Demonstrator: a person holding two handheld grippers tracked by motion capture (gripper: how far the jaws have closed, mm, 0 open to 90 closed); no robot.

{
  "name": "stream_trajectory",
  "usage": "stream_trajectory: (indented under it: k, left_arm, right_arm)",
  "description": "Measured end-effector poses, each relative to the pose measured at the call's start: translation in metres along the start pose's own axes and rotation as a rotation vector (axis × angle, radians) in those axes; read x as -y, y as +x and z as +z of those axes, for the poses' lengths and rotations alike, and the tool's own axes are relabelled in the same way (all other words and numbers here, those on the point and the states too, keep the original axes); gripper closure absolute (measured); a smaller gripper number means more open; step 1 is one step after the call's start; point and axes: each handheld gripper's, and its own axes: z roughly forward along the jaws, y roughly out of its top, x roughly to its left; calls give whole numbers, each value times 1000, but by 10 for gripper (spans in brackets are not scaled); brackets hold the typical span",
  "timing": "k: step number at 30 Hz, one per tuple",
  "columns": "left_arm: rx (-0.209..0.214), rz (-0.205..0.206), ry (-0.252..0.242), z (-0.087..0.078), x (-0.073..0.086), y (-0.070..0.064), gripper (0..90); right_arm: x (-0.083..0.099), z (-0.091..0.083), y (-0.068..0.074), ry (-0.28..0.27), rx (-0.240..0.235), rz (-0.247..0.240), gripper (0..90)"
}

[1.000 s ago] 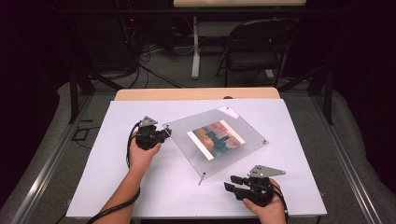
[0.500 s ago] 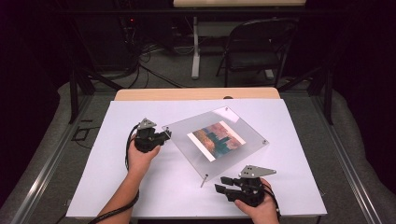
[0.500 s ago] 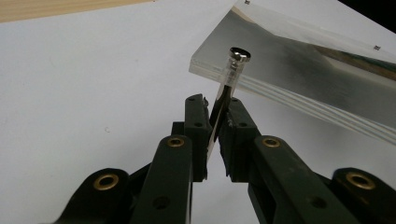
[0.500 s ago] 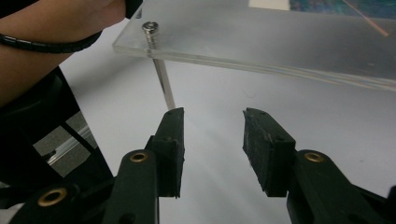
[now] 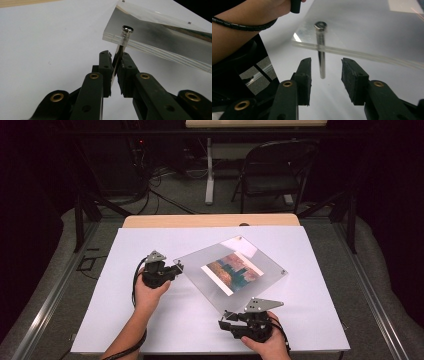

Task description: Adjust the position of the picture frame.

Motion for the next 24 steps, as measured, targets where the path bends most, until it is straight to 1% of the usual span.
stream_trajectory:
  k: [1, 2, 3, 4, 5, 6, 8, 9, 12, 14, 17, 19, 22, 23, 24]
  left_arm:
    - [0, 0, 0, 0, 0, 0, 819]
    - [2, 0, -2, -1, 1, -1, 819]
    - [2, 1, -1, -1, 1, -1, 819]
    - [6, 0, -1, -1, 1, -1, 819]
    - [6, 0, -1, -1, 1, -1, 819]
    - [9, -1, -3, -1, 2, -1, 819]
    - [7, -2, 0, -1, 3, -1, 819]
    - [8, -3, 1, -1, 3, 0, 819]
    - [11, 2, 6, -1, 5, 1, 819]
    - [9, 0, 6, -1, 5, 0, 820]
    - [13, 8, 5, -1, 6, 0, 822]
    - [13, 19, 10, -4, 7, 0, 824]
    - [11, 27, 7, -10, 10, 0, 829]
    - [11, 27, 7, -10, 10, 0, 830]
    - [5, 27, 6, -13, 12, 0, 830]
  right_arm:
    - [0, 0, 0, 0, 0, 0, 612]
    - [-1, 2, 2, 3, -1, -16, 670]
    - [-1, 3, 3, 8, 6, -24, 694]
    - [-1, 4, 3, 9, 5, -23, 713]
    - [-1, 4, 3, 9, 5, -23, 713]
    - [-1, 5, 1, 13, 2, -13, 763]
    - [-1, 6, 1, 14, -16, -8, 809]
    - [-1, 6, 1, 20, -26, -17, 839]
    - [-2, 7, 5, 34, 2, -71, 852]
    - [-2, 7, 5, 36, -3, -69, 853]
    - [-3, 7, 4, 39, -6, -74, 855]
    - [-3, 7, 4, 43, -9, -78, 855]
    - [-4, 5, 3, 45, -13, -83, 856]
    - [-4, 5, 3, 45, -13, -83, 856]
    - [-5, 4, 2, 47, -10, -78, 856]
